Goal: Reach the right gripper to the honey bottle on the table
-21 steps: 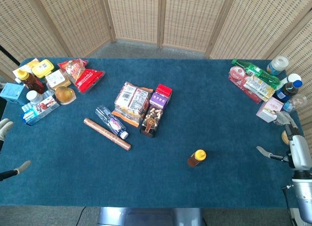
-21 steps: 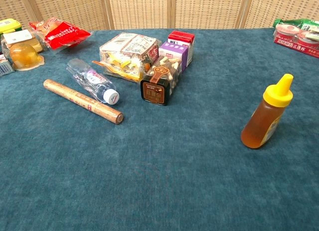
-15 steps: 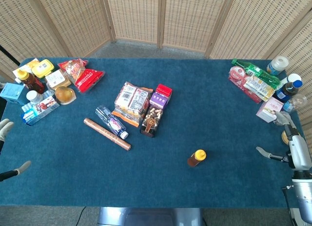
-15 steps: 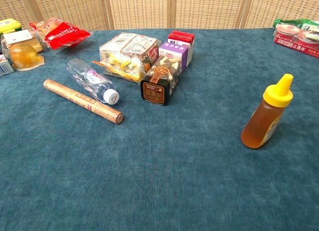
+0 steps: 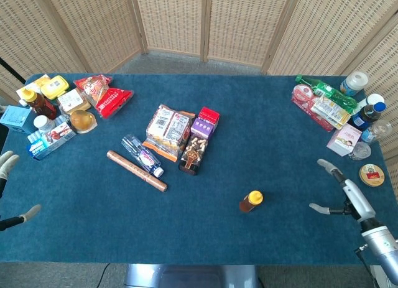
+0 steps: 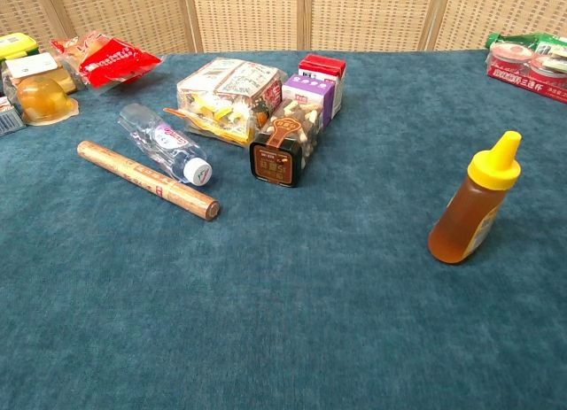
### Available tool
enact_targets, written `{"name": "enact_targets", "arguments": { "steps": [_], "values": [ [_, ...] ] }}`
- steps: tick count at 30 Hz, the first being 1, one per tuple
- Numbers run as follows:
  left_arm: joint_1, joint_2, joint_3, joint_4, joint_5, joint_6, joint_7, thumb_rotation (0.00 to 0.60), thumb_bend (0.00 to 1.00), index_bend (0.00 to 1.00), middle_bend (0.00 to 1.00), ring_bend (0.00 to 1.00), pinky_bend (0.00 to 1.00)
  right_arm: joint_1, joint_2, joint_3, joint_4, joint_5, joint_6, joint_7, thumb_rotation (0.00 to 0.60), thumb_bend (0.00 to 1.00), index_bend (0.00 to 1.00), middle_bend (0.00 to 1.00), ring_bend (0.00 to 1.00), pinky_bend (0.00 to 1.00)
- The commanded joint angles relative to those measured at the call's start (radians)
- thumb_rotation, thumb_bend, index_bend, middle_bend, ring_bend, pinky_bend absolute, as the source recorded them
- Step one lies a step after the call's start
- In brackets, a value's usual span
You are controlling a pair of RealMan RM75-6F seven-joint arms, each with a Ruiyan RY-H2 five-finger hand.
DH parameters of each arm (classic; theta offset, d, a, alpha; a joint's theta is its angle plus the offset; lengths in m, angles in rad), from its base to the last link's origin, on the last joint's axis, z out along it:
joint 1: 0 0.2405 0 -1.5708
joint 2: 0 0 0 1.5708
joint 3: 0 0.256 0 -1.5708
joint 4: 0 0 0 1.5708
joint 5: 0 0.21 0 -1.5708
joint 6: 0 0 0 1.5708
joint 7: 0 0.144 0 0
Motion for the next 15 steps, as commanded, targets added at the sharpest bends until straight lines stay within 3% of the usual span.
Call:
{"name": "enact_targets", "arguments": {
  "steps": [1,8,15],
  "values": [
    [-0.002,-0.002,-0.001,0.001,-0.003,-0.005,0.002,0.6,0.0,0.0,0.0,0.0,0.0,0.028,-0.014,-0.034,0.031,-0.038,-0.029,0.043,0.519,0.0,0.0,0.0,0.0,0.0],
    [-0.006,-0.008,-0.001,0.002,-0.009,-0.013,0.016,0.6,0.0,0.0,0.0,0.0,0.0,0.065,-0.062,-0.064,0.039,-0.078,-0.05,0.011,0.528,0.0,0.0,0.0,0.0,0.0],
    [-0.008,-0.013,-0.002,0.003,-0.016,-0.018,0.026,0.6,0.0,0.0,0.0,0.0,0.0,0.083,-0.113,-0.047,0.006,-0.058,-0.042,-0.051,0.527,0.0,0.0,0.0,0.0,0.0]
  ]
}}
